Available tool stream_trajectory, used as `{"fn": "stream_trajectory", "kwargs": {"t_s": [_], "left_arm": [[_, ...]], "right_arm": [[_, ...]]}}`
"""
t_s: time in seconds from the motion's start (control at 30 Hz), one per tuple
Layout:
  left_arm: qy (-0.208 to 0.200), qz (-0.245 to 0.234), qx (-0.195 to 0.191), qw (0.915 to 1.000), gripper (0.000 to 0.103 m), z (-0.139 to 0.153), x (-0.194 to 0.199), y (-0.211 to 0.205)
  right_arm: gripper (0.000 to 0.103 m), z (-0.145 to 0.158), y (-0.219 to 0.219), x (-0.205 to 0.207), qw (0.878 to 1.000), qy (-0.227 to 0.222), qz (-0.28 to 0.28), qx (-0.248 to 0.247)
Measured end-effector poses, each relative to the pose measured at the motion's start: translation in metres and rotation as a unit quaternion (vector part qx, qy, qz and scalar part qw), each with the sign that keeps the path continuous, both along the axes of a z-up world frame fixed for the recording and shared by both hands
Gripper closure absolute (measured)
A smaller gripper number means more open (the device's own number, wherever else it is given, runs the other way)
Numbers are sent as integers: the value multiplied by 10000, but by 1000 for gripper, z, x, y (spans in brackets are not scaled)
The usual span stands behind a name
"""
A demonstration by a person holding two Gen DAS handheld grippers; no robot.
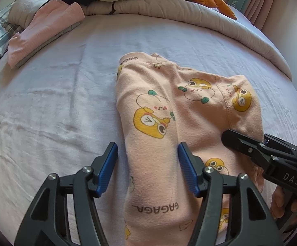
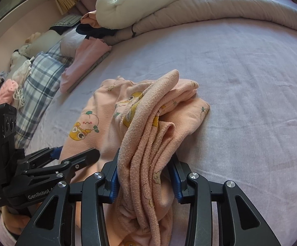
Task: Fold small clothes
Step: 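Open the right tool to release the folded end while the left tool opens beside the shirt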
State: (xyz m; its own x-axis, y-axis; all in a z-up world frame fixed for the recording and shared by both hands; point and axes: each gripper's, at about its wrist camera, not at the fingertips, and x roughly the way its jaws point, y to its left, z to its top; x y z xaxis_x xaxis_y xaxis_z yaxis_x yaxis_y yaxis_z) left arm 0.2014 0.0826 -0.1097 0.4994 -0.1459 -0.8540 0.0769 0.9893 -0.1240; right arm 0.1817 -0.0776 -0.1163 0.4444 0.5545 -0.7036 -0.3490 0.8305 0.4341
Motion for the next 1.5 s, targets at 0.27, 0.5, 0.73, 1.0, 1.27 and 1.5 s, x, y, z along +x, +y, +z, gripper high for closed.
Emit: {"fn": "stream_trajectory", "kwargs": {"t_s": [0.27,0.5,0.73,1.0,1.27,1.5], "left_arm": [[15,40,16,10000,36,0,1,4],[39,97,-9,9999,30,-1,2,8],[48,141,26,9999,26,-1,2,9],[64,183,43,9998,22,-1,2,11],[76,230,109,9996,16,-3,4,13],[92,277,141,9995,12,-4,3,12]], "right_arm": [[63,0,0,0,10000,4,2,4],[60,-1,-2,2,10000,22,-26,9],[57,-1,-2,2,10000,31,-48,-2],[54,-2,-2,3,10000,49,-78,-18],[51,-3,-3,3,9999,52,-111,-27],[48,-3,-2,5,9998,57,-173,-68]]}}
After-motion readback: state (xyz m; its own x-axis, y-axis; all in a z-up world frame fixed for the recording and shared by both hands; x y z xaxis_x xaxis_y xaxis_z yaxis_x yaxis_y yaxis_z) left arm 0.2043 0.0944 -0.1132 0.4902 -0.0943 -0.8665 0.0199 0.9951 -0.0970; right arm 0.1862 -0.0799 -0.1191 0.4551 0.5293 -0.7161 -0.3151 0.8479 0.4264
